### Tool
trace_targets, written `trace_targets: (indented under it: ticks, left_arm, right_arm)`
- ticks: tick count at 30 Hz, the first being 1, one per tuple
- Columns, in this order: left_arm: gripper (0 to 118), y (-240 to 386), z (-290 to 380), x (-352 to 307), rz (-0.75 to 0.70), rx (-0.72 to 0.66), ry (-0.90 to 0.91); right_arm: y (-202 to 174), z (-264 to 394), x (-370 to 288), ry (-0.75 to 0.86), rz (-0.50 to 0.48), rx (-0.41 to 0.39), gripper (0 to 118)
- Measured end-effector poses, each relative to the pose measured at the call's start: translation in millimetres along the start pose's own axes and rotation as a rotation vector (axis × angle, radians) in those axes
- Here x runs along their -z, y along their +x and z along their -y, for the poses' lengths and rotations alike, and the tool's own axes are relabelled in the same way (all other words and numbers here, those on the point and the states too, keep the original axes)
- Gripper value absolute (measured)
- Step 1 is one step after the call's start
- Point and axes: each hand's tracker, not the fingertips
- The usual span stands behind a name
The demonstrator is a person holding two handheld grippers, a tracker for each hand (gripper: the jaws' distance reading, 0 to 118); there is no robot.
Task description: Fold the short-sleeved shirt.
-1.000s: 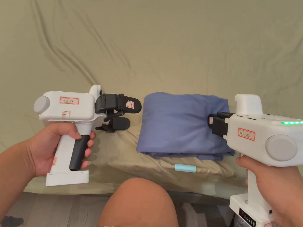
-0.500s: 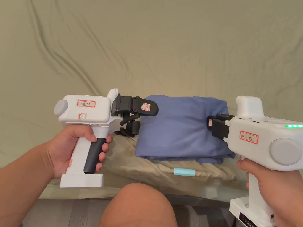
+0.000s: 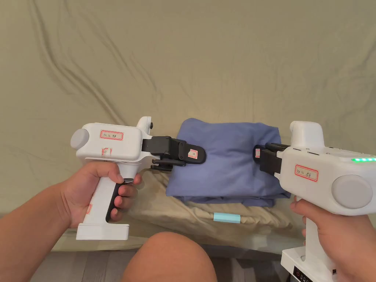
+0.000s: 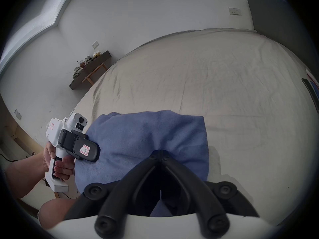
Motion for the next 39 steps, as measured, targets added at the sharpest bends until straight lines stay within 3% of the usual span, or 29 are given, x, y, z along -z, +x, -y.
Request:
trace_targets:
  ticks: [11, 18, 24, 25, 39]
  left_arm:
    - [13, 22, -5, -19, -0.074, 0.089, -0.005]
    - [12, 29, -12, -65, -0.133, 0.106, -0.003]
    - [12, 25, -19, -146, -0.209, 0.093, 0.037]
    - [12, 25, -21, -164, -0.278, 0.112, 0.054]
    - [12, 14, -67, -366, -0.563, 0.034, 0.031]
  right_arm:
    - [-6, 0, -3, 0.009, -0.037, -0.004, 0]
    - [-10, -4, -8, 0.022, -0.050, -0.018, 0]
    - [-5, -7, -9, 0.027, -0.042, -0.015, 0]
    - [-5, -7, -8, 0.026, -0.042, -0.017, 0]
    - [-21, -13, 3, 0.012, -0.019, -0.058, 0]
